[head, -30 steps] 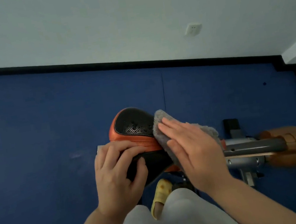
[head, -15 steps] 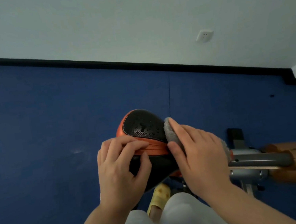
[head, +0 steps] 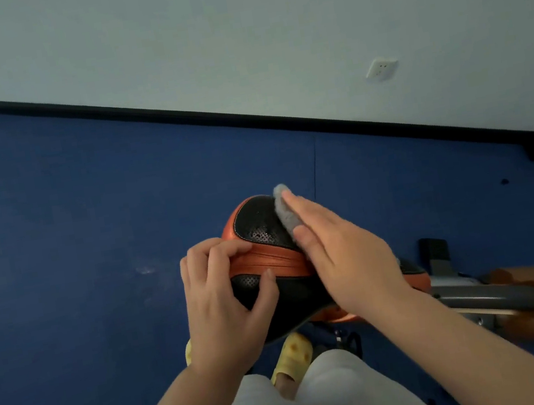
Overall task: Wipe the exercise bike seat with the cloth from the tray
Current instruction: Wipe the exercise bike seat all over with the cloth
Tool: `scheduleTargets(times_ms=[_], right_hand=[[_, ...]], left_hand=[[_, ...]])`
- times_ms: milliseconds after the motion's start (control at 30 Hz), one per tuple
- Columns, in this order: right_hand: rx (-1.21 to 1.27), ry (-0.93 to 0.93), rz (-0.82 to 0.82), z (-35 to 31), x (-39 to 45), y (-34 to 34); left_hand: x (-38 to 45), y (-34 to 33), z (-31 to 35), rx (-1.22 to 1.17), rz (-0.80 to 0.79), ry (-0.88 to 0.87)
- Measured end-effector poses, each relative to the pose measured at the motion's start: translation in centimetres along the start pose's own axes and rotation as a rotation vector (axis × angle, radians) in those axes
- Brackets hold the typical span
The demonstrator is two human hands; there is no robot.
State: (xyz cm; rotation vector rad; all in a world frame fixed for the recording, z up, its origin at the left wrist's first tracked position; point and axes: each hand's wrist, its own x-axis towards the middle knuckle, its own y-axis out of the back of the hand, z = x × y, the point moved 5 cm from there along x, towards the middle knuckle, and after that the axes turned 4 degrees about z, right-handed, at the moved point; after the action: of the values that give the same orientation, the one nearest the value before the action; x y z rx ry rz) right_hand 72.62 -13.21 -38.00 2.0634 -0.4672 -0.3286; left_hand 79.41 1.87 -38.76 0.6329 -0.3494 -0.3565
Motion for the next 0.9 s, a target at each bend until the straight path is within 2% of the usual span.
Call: scheduleTargets(times_ms=[67,133,200,267,367,433,533,633,733,800,900], right_hand=[[-0.023,-0.079,0.061,0.4,-0.9,0.1],[-0.143,-0.037,0.077,-0.9,-2.8,-0.7],[-0.161,0.048,0.029,-1.8,-3.5,-1.7],[-0.108,0.11,0.008,-1.6,-1.8,-1.3],[0.06,0.024,0.003,-0.3,0.2,-0.2],[0.007,0.005,0.041,-0.4,-1.0,-0.2],[-0.085,0.138,0.019,-1.6,-3.5,-1.6],[-0.004,0.214,-0.042,-2.1,-1.3,-1.4],[0.17,0.1,-0.052,-2.1,1.5,-0.4],[0.202,0.01,-0.031,-1.7,1.2,-0.4],[0.13,0.05,0.05,-2.1,-1.3,-0.5]], left_hand=[[-0.2,0.1,0.0,-0.004,-0.006,0.001],[-0.4,0.1,0.0,-0.041,0.003,0.025],[-0.4,0.1,-0.2,-0.069,0.022,0.042],[-0.2,0.0,-0.2,-0.07,0.028,0.048],[-0.2,0.0,-0.2,-0.052,0.008,0.033],[-0.4,0.1,-0.2,-0.064,-0.008,0.036],[-0.8,0.3,-0.5,-0.094,-0.03,0.042],[-1.1,0.7,-0.9,-0.095,-0.07,0.017],[-1.1,1.1,-1.3,-0.082,-0.104,0.0],[-1.0,1.3,-1.3,-0.078,-0.115,-0.004],[-1.0,1.5,-1.4,-0.093,-0.111,0.003]])
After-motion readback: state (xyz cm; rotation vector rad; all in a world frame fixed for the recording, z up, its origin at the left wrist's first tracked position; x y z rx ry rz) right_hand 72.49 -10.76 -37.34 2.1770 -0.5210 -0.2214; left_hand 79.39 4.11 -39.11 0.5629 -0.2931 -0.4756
